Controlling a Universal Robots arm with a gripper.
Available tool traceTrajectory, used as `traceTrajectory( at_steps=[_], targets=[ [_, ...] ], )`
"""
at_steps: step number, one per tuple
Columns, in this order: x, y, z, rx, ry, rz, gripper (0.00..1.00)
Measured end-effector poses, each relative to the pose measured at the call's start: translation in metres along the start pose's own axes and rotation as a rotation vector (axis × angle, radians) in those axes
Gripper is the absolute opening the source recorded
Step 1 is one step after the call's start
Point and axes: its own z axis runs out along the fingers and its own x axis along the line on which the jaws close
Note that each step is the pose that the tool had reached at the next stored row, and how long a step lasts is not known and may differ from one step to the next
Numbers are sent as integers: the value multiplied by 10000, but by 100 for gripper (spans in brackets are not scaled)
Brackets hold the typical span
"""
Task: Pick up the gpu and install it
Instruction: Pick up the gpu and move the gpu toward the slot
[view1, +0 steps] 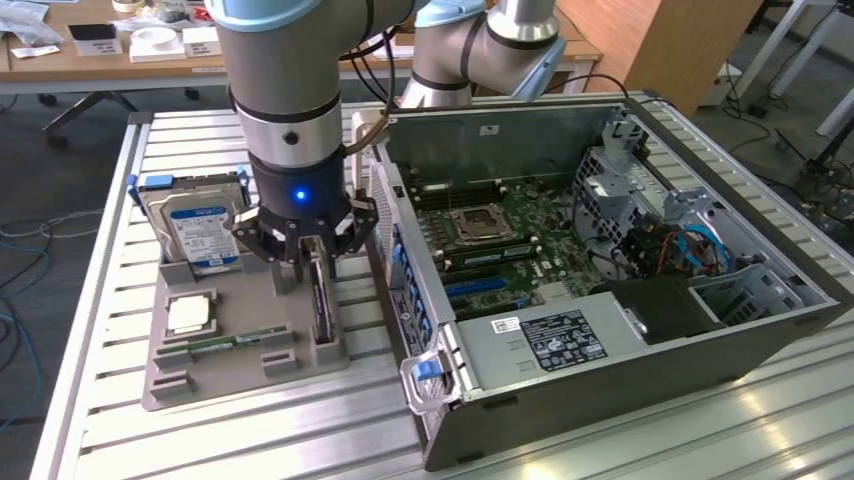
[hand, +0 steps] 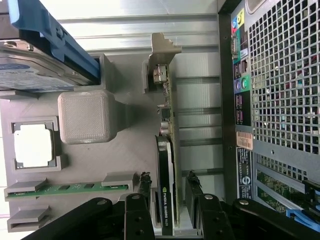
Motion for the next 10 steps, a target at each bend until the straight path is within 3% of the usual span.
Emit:
traceTrajectory(
  at_steps=[10],
  targets=[
    [1,-2,59,1,0,0,42]
  ],
)
